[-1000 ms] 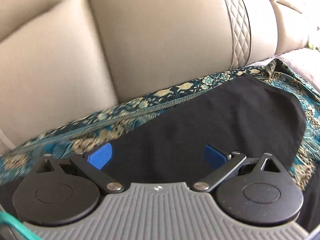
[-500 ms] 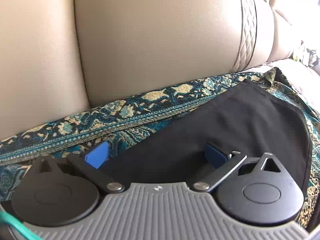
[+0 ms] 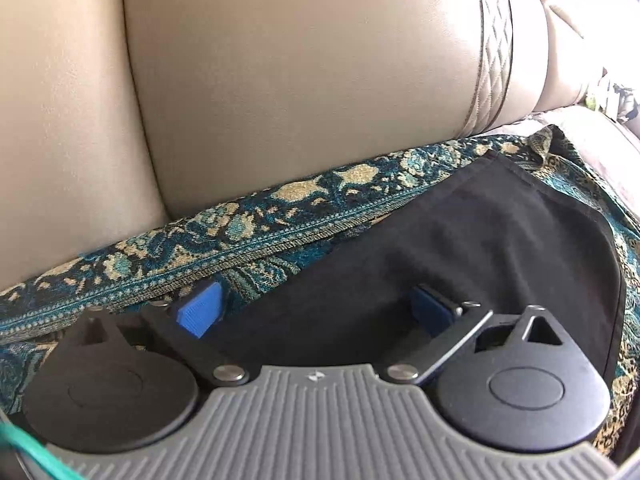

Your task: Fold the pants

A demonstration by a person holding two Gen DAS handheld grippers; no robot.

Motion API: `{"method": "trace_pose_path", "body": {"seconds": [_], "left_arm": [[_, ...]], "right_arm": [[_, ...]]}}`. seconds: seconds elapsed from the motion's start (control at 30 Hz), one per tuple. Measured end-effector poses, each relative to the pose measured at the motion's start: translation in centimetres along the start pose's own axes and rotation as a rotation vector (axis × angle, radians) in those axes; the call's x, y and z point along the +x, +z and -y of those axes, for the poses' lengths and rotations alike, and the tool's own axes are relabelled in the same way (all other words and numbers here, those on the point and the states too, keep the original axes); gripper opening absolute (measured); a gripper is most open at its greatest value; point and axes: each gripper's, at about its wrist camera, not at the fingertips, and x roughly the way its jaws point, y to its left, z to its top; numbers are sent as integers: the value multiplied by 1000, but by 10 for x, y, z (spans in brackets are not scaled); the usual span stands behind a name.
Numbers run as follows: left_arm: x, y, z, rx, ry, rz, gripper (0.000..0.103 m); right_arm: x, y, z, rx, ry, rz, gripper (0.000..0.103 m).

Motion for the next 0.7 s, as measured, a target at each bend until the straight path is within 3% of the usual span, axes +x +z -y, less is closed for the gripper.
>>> {"method": "trace_pose_path", "body": {"seconds": [0.07,0.13,0.2,0.23,0.33,0.47,0.5,0.53,0.57,0.6,0.63,0.7], "left_arm": [[0,1,2,3,9,4,103],[3,3,4,12,14,8,103],[6,4,4,7,17,15,103],[7,5,3,1,19,16,103],[13,10,2,-16,20,4,103],[15,11,1,-23,24,10,101],[14,10,2,-11,32,23,96],[8,7,2,1,46,52,81],[5,5,4,13,65,89,52],[0,3,7,35,97,126,33],[-3,1,11,68,138,149,5],[-9,-1,12,113,134,162,4]], "right_arm": [[-6,-1,-3,-25,-10,16,61],[-10,-1,-2,-36,-6,24,47],[-11,1,0,-51,4,19,27],[-12,3,2,-55,6,17,11],[-13,11,22,35,86,-34,4],[-20,18,55,154,212,-78,3],[-24,18,61,160,232,-73,3],[-30,18,67,158,250,-63,3],[-35,18,71,150,264,-53,3],[-41,17,74,140,274,-42,3],[-46,17,79,135,280,-31,3],[-60,15,89,136,306,-4,3]]}}
